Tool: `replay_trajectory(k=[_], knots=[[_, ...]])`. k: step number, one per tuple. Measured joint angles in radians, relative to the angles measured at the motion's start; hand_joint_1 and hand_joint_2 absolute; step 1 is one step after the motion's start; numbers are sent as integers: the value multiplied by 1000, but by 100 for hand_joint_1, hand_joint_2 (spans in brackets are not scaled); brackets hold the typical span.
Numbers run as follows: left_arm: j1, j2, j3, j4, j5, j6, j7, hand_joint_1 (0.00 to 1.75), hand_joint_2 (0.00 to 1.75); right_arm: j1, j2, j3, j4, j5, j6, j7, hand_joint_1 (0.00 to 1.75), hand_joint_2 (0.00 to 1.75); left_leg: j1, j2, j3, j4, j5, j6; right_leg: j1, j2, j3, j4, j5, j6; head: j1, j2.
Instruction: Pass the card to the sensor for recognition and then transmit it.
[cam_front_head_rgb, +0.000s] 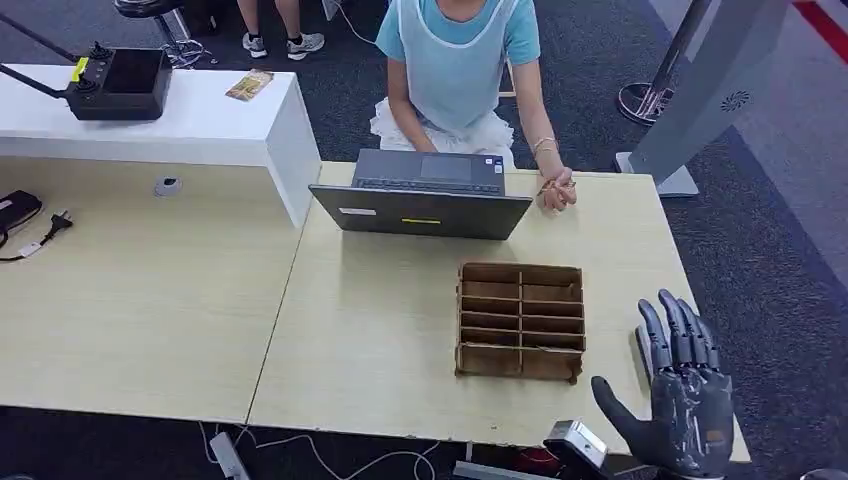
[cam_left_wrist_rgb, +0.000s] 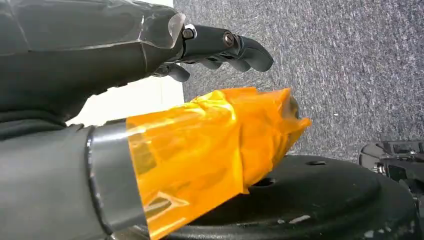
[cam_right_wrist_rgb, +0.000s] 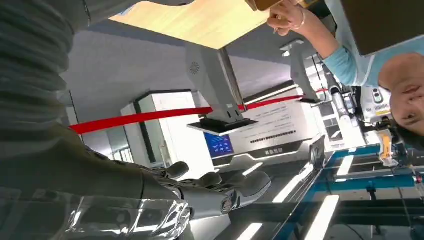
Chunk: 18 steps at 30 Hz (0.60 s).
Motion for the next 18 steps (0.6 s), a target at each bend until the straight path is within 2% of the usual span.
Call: replay_trajectory(k=[7, 18], knots=[[-2, 0, 0, 0, -6, -3, 0, 0, 0, -46, 0, 80, 31, 26, 50, 46, 0, 175, 0, 0, 0, 0, 0, 0, 0, 0, 0, 0, 0, 0, 0, 0], [-2, 0, 0, 0, -8, -3, 6, 0, 0, -94, 0, 134, 96, 64, 120, 89, 0, 175, 0, 0, 0, 0, 0, 0, 0, 0, 0, 0, 0, 0, 0, 0]])
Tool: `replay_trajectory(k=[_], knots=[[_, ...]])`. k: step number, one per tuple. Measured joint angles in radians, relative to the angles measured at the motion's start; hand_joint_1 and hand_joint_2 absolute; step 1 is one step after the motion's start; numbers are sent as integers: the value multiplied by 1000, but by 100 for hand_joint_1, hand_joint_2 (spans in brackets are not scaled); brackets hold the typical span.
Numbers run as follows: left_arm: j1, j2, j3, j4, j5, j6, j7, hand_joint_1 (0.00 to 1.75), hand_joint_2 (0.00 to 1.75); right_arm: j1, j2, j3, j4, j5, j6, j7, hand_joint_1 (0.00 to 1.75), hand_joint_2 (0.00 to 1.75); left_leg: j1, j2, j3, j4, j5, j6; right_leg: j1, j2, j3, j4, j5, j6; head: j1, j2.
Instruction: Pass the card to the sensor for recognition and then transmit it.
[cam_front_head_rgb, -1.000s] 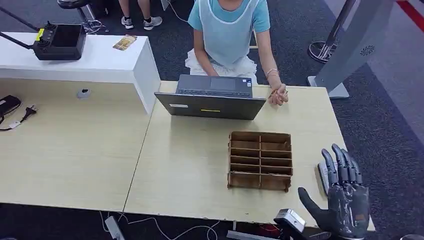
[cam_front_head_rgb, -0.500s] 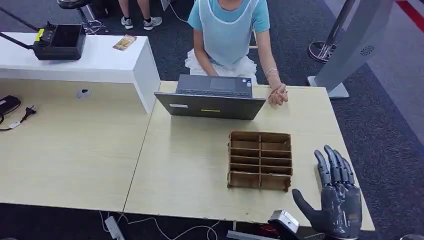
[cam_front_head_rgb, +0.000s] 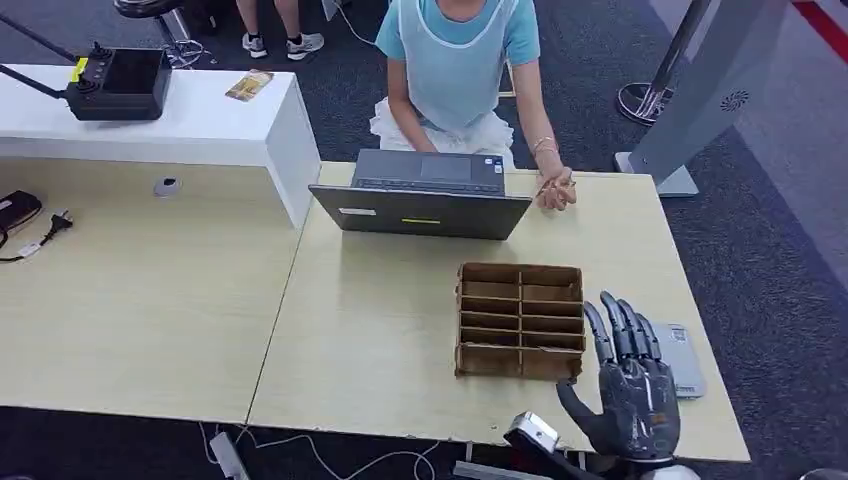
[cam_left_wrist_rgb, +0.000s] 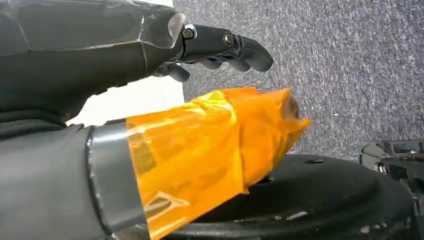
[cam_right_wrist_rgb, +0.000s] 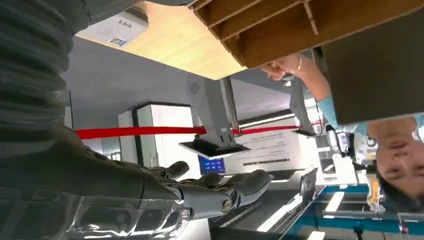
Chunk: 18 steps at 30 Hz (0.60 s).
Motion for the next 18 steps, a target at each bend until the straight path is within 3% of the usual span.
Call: replay_trajectory(k=[18], knots=[[0, 0, 0, 0, 0, -2, 4, 0, 0, -31, 0, 24, 51, -2, 43, 20, 0, 175, 0, 0, 0, 0, 0, 0, 0, 0, 0, 0, 0, 0, 0, 0]])
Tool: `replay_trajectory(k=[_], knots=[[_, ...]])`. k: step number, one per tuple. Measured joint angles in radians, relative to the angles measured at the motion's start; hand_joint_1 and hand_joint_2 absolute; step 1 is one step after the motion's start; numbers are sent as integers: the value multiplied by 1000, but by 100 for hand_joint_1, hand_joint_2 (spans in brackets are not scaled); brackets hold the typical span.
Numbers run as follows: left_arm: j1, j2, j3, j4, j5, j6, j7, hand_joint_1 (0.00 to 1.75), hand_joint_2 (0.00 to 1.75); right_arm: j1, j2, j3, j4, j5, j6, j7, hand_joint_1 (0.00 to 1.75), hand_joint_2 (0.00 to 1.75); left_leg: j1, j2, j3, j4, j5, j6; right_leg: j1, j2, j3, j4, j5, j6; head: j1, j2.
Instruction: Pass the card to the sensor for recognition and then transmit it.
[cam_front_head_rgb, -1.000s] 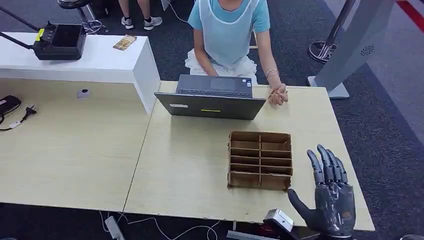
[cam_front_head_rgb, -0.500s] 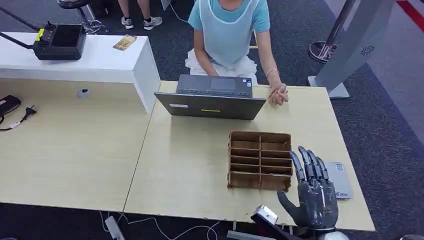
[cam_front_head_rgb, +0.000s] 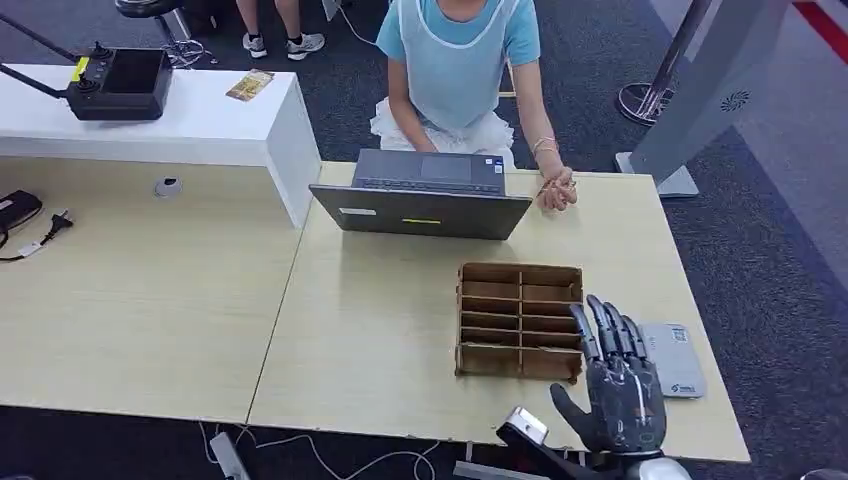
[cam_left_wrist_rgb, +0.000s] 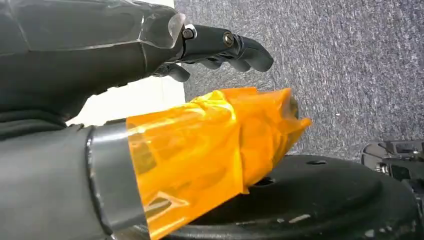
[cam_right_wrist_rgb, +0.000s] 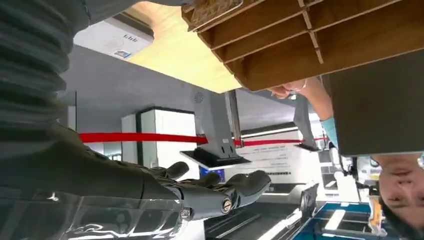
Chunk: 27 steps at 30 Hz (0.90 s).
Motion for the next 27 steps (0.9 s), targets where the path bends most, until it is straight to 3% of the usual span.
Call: replay_trajectory(k=[10, 27], knots=[[0, 1, 1, 0, -9, -7, 1, 0, 0, -22, 0, 5, 33, -29, 51, 11, 0, 175, 0, 0, 0, 0, 0, 0, 0, 0, 0, 0, 0, 0, 0, 0], [0, 1, 1, 0, -16, -11, 3, 0, 0, -49, 18, 2, 118, -2, 73, 33, 0, 175, 0, 0, 0, 0, 0, 0, 0, 0, 0, 0, 0, 0, 0, 0]])
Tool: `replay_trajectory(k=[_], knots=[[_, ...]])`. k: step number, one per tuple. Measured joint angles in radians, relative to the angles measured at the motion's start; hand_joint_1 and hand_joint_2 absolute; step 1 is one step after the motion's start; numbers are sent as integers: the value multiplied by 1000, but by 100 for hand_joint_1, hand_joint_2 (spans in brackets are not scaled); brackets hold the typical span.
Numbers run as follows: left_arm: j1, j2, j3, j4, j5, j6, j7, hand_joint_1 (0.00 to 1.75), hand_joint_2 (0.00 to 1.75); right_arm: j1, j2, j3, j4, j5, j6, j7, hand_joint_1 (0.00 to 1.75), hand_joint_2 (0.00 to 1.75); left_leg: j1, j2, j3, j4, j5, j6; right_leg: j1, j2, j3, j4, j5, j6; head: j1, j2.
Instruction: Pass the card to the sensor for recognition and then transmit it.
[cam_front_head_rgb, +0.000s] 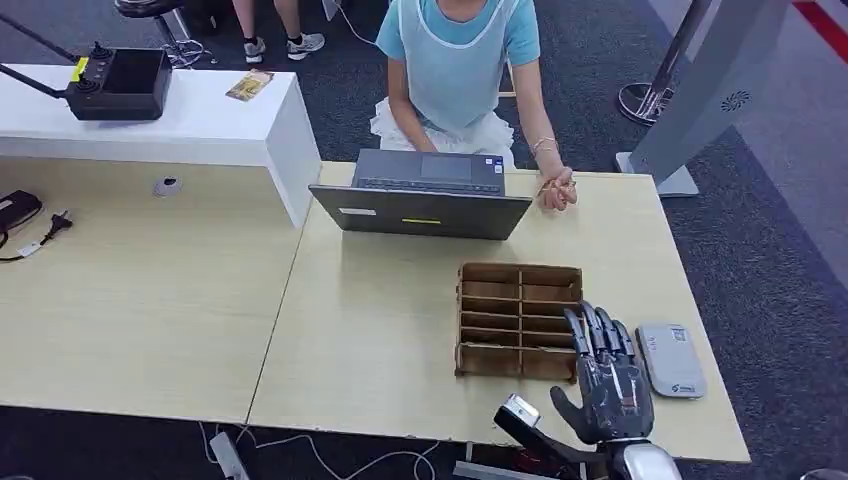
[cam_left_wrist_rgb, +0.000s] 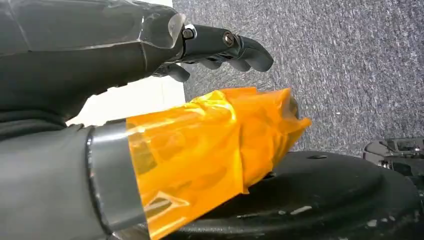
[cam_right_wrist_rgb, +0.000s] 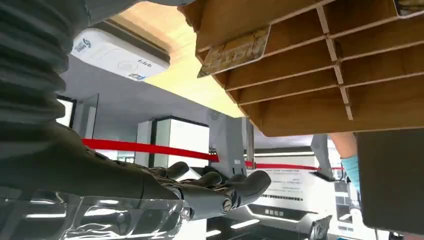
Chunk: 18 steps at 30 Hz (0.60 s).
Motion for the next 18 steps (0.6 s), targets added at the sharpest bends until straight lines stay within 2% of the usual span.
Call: replay_trajectory(k=[18], knots=[[0, 1, 0, 0, -8, -5, 0, 0, 0, -26, 29, 0, 63, 3, 2, 2, 0, 175, 0, 0, 0, 0, 0, 0, 0, 0, 0, 0, 0, 0, 0, 0]])
